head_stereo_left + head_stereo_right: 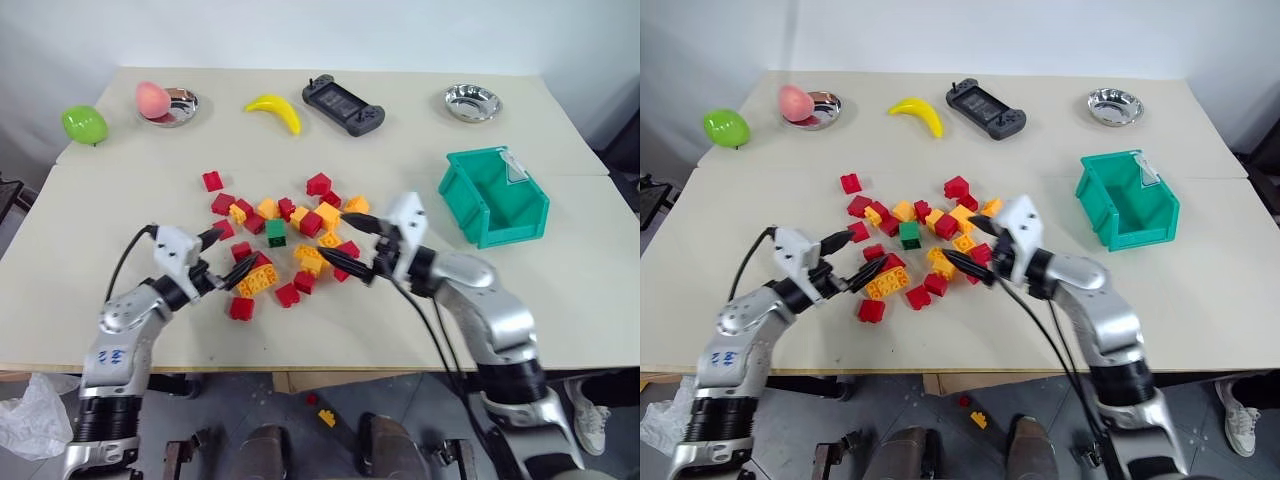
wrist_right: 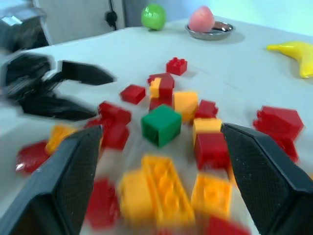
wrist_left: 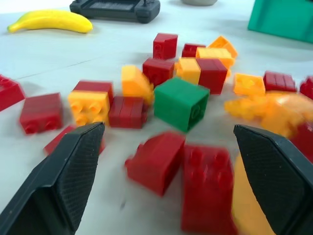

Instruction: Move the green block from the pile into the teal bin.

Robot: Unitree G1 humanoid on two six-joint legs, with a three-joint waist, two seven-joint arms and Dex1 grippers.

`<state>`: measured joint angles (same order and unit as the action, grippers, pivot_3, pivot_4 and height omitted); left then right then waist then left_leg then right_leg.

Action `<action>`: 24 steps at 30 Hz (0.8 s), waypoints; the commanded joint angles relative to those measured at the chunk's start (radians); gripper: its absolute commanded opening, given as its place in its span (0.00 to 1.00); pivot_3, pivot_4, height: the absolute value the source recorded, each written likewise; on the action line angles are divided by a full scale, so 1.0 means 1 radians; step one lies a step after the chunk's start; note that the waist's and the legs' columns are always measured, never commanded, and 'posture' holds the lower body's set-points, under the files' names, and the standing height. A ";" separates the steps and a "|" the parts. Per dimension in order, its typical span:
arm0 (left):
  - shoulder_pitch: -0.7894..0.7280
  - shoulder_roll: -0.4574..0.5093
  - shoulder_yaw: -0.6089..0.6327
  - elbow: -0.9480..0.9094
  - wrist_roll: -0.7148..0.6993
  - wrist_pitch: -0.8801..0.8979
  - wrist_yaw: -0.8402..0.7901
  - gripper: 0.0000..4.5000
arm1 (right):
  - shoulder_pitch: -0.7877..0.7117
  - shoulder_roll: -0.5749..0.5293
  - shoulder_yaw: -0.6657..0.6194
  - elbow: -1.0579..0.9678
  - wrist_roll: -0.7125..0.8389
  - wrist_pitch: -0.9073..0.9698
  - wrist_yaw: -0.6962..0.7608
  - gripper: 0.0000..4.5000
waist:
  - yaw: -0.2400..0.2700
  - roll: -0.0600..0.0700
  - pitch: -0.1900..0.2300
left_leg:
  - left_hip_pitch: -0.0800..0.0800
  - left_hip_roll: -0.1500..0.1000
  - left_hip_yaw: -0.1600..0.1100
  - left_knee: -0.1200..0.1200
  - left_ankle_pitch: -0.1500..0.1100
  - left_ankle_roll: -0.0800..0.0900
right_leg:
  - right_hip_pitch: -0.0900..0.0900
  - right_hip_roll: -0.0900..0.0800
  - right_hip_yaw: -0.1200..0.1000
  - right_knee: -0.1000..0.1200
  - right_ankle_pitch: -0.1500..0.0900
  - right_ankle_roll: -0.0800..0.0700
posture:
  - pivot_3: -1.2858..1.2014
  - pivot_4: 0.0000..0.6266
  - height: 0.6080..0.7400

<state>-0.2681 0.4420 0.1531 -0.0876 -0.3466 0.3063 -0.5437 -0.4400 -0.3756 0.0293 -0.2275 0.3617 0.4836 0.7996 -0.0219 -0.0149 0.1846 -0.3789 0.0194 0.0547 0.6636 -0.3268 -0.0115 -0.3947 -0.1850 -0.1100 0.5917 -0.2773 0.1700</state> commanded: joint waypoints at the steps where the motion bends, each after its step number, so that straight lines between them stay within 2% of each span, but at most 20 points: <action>1: -0.048 -0.043 -0.069 -0.132 0.005 0.199 0.118 1.00 | 0.084 -0.098 -0.124 -0.020 0.072 -0.097 0.113 0.99 | 0.004 0.000 0.000 | 0.000 0.000 0.000 0.000 0.000 0.000 | 0.000 0.000 0.000 0.000 0.000 0.000 | 0.52 0.24 1.00; 5: -0.123 -0.083 -0.111 -0.151 0.039 0.383 0.236 1.00 | 0.151 -0.170 -0.185 -0.011 0.099 -0.158 0.171 0.99 | 0.011 0.000 0.000 | 0.001 0.000 0.001 0.000 0.000 0.000 | 0.000 0.000 0.000 0.000 0.000 0.000 | 0.52 0.24 1.00; 9: -0.238 -0.130 -0.152 -0.078 0.104 0.491 0.340 1.00 | 0.192 -0.206 -0.221 -0.046 0.137 -0.169 0.197 0.99 | 0.024 0.000 0.000 | 0.002 0.001 0.001 0.001 0.000 0.000 | 0.002 0.001 0.001 0.000 0.000 0.000 | 0.52 0.24 1.00; 14: -0.345 -0.184 -0.163 0.044 0.150 0.557 0.407 1.00 | 0.265 -0.231 -0.227 -0.162 0.191 -0.144 0.193 0.99 | 0.041 0.000 0.000 | 0.002 0.000 0.001 0.002 0.000 0.000 | 0.003 0.001 0.000 -0.001 0.000 0.001 | 0.52 0.24 1.00; 21: -0.426 -0.221 -0.191 0.192 0.165 0.541 0.375 1.00 | 0.327 -0.232 -0.217 -0.268 0.238 -0.115 0.155 0.99 | 0.049 0.000 0.000 | 0.002 0.000 0.001 0.004 0.000 0.000 | 0.004 0.001 0.000 -0.001 0.001 0.001 | 0.52 0.24 1.00; 24: -0.438 -0.211 -0.193 0.199 0.161 0.570 0.350 0.86 | 0.337 -0.239 -0.219 -0.291 0.248 -0.107 0.144 1.00 | 0.049 0.000 0.000 | 0.003 0.000 0.001 0.003 0.000 0.000 | 0.004 0.001 0.000 -0.001 0.001 0.001 | 0.52 0.24 1.00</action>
<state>-0.7062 0.2262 -0.0217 0.0916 -0.1905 0.8440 -0.1726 -0.1061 -0.5938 -0.1693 -0.4710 0.5830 0.3755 0.9511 0.0268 -0.0149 0.1846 -0.3763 0.0196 0.0555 0.6670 -0.3267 -0.0116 -0.3908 -0.1843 -0.1096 0.5908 -0.2767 0.1711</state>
